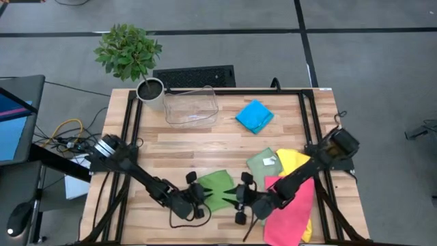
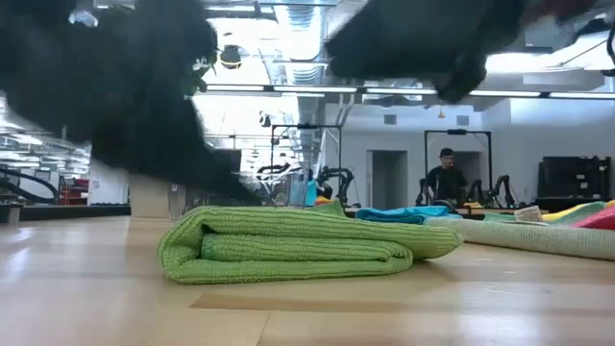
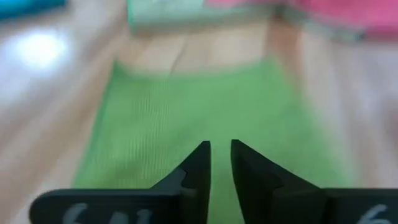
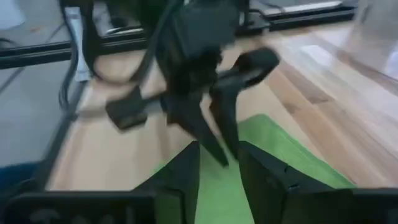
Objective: Fold microfiber towels
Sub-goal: Fold the green microfiber cloth, then stack the green microfiber cloth on the blue microfiber cloth
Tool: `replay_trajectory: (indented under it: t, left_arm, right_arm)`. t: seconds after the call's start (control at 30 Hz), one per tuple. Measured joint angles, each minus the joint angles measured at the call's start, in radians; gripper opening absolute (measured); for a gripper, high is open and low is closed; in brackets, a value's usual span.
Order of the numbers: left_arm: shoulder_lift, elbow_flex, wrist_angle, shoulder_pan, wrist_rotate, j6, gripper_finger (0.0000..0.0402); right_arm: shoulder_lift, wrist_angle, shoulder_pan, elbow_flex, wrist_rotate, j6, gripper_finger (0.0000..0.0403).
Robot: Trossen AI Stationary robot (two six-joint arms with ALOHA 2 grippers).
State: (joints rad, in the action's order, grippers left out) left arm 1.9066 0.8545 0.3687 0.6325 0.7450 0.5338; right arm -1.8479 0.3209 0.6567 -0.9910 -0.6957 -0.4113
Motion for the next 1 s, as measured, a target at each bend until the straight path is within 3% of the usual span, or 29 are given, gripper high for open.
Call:
replay_trajectory:
  t: [0.13,0.2,0.37,0.6,0.83,1.0]
  left_arm:
    - [-0.129,0.002,-0.042,0.002,0.018,-0.08,0.0097]
    - [-0.199,0.001,-0.091,-0.002,0.03,-0.082,0.012]
    - [-0.343,0.001,-0.288,-0.041,0.008,0.179,0.0175]
    - [-0.348,-0.012,-0.37,-0.034,-0.133,0.49,0.0214]
    - [-0.272,-0.025,-0.359,0.022,-0.075,0.647,0.022]
    - [-0.203,-0.025,-0.317,0.045,-0.056,0.765,0.022]
  right_arm:
    - [0.088,-0.232,0.018,0.0,0.027,-0.169,0.0187]
    - [0.117,-0.359,0.027,0.002,0.041,-0.327,0.0216]
    - [0.188,-0.537,-0.01,0.002,0.167,-0.677,0.0267]
    - [0.139,-0.496,-0.121,0.001,0.304,-0.692,0.0277]
    - [0.005,-0.449,-0.187,0.001,0.417,-0.715,0.0277]
    - [-0.04,-0.397,-0.196,-0.017,0.434,-0.707,0.0277]
